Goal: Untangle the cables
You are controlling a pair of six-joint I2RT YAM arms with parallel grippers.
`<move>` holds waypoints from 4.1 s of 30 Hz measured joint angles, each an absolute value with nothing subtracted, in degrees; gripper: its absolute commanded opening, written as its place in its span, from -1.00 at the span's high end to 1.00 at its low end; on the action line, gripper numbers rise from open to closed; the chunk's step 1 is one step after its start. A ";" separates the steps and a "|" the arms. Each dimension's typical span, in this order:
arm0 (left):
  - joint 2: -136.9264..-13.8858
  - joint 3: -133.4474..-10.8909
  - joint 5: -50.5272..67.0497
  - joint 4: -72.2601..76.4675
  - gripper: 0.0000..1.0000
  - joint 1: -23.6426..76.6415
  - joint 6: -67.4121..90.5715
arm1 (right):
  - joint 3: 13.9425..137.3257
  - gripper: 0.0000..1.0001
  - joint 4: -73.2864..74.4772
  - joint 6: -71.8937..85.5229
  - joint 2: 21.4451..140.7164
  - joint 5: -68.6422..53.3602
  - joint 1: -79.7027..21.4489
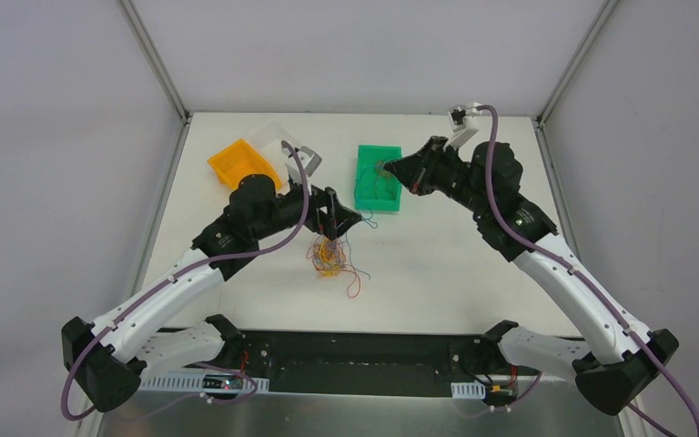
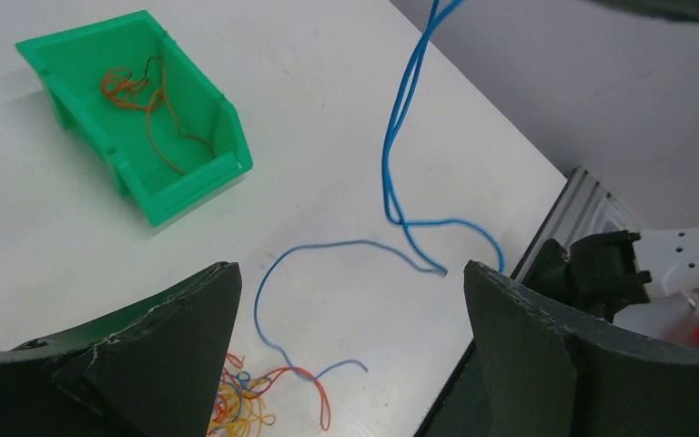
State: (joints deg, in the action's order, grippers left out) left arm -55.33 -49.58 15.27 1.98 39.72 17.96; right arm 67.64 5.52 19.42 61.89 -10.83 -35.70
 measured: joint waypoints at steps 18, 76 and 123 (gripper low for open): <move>-66.54 -58.67 19.25 3.27 1.00 39.70 27.49 | 67.64 0.89 5.87 19.22 62.57 -11.86 -37.39; -87.20 -82.48 -2.50 -4.86 1.00 5.19 20.38 | 17.32 -0.64 -26.79 17.98 47.31 18.61 -37.43; -119.79 -93.91 -2.48 -10.04 1.00 3.46 28.05 | 17.02 -0.64 -26.30 18.28 47.62 18.59 -37.43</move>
State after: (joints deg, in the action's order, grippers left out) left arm -119.79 -93.91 -2.48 -10.04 3.46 28.05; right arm 17.02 -26.30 18.28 47.62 18.59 -37.43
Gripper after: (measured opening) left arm 0.016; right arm 0.823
